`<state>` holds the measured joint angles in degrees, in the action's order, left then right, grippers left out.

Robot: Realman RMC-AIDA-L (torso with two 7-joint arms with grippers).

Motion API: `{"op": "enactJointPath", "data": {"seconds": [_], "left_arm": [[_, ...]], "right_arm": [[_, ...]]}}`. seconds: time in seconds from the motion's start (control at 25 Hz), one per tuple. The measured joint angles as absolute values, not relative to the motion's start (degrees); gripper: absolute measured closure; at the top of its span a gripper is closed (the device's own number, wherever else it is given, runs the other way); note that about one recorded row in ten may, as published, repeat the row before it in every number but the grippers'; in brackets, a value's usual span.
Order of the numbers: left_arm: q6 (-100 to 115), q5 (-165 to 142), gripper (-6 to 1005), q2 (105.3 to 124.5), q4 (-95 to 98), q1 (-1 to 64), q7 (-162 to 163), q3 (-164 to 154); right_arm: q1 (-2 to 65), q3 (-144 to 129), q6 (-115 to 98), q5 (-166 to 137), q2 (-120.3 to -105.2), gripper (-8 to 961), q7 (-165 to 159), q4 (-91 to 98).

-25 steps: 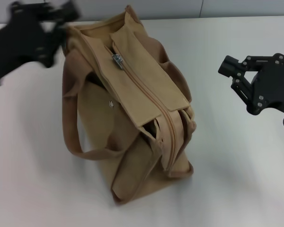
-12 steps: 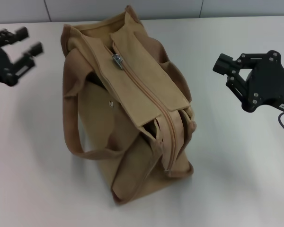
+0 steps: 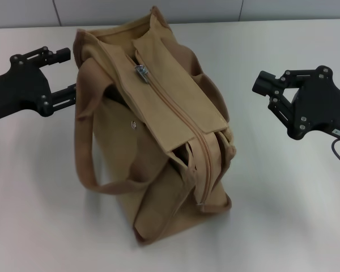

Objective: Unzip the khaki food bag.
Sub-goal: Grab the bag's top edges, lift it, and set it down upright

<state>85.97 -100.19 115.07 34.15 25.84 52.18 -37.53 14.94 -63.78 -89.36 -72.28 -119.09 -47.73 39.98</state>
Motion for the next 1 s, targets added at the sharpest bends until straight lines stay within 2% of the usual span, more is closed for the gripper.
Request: {"op": "enactJointPath", "data": {"seconds": [0.16,0.32,0.48,0.72,1.0], "left_arm": [[86.83,-100.76,309,114.96,33.69,27.52,52.53,-37.56],[86.42,-101.79,352,115.78,32.78,29.67,52.27,-38.43],[85.67,-102.03,396,117.89,33.74,30.67,51.43,-39.35],[85.51,-101.44,600,118.71,33.52,31.35,49.05,-40.91],[87.0,-96.15,772,118.92,32.99,29.72,47.34,-41.75]], "right_arm": [[15.13,-63.73,-89.24,-72.96,-119.09,894,-47.73,39.99],[15.68,-63.6,-89.21,-73.28,-119.09,878,-47.73,39.27],[15.9,-63.5,-89.19,-73.31,-119.09,862,-47.73,38.86],[15.64,-63.43,-89.19,-73.31,-119.09,838,-47.71,38.85],[15.4,-63.37,-89.2,-73.07,-119.09,811,-47.43,38.84]]}}
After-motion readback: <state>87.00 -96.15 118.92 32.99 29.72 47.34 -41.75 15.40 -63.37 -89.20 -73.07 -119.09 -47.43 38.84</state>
